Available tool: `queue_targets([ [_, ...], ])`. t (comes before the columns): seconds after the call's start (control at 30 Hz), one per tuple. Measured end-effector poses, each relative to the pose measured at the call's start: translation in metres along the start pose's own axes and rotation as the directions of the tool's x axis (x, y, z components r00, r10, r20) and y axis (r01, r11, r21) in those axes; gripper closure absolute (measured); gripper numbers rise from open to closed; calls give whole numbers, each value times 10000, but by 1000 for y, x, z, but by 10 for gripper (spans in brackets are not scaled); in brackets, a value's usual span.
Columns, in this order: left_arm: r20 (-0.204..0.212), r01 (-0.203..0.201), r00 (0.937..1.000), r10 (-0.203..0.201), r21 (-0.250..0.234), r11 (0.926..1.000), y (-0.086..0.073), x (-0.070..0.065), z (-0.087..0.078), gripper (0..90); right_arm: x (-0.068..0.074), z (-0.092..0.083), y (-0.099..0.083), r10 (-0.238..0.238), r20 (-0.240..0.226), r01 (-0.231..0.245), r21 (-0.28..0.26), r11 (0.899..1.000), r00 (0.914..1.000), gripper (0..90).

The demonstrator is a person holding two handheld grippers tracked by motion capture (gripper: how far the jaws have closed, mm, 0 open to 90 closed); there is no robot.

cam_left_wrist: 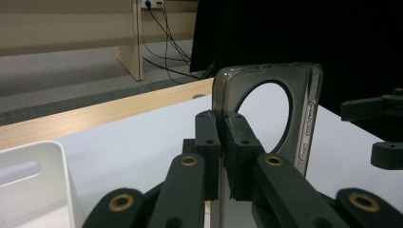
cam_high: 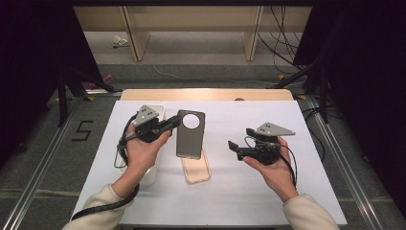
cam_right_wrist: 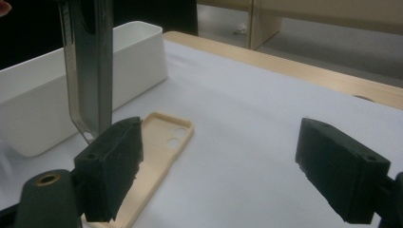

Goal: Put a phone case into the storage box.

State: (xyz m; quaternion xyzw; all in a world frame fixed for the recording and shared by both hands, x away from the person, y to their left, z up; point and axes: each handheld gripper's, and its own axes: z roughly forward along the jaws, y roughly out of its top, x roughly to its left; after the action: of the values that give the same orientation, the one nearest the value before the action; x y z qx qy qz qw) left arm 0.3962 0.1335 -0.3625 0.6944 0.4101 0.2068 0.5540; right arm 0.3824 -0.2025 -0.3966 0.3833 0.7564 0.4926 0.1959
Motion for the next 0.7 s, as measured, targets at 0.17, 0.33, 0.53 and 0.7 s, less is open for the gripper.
queue_targets([
  [0.17,-80,-38,10000,37,-42,10000,4,4,-4,846,-3,-1,-3,-73,70,73,1,10000,9999,169],
  [0.33,-193,-8,9998,2,-315,9995,11,11,-12,846,-4,-3,-5,-57,70,57,32,10000,10000,169],
  [0.53,-304,-27,9995,14,-423,9991,17,16,-18,846,-5,-4,-6,-55,120,54,103,9999,9999,169],
  [0.7,-519,-272,9983,251,-402,9988,20,19,-21,846,-6,-4,-7,-115,89,115,67,9999,9999,168],
])
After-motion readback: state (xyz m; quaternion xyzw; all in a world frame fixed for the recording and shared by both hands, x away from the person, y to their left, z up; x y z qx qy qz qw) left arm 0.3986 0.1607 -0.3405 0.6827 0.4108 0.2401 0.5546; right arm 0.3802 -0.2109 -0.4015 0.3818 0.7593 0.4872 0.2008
